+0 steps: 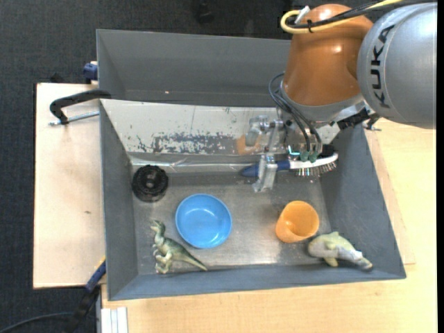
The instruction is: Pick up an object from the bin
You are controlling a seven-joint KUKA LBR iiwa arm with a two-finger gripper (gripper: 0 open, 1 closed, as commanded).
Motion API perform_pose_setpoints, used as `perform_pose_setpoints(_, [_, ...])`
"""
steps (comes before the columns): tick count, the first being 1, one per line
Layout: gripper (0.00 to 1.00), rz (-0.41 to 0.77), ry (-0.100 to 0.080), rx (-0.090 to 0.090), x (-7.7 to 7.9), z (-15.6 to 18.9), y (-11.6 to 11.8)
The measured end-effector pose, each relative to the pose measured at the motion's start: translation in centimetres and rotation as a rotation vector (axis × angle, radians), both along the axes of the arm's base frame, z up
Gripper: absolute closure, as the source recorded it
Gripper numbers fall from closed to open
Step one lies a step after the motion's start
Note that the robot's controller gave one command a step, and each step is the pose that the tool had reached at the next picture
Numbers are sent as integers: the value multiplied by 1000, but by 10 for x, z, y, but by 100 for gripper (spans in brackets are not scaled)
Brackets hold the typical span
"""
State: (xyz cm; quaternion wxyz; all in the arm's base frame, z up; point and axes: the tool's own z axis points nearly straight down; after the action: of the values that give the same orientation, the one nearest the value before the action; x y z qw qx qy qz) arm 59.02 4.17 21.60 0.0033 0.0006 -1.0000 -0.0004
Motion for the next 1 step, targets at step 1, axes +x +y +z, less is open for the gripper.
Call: perform_pose_setpoints(1, [0, -222, 2, 0, -61, -96, 52])
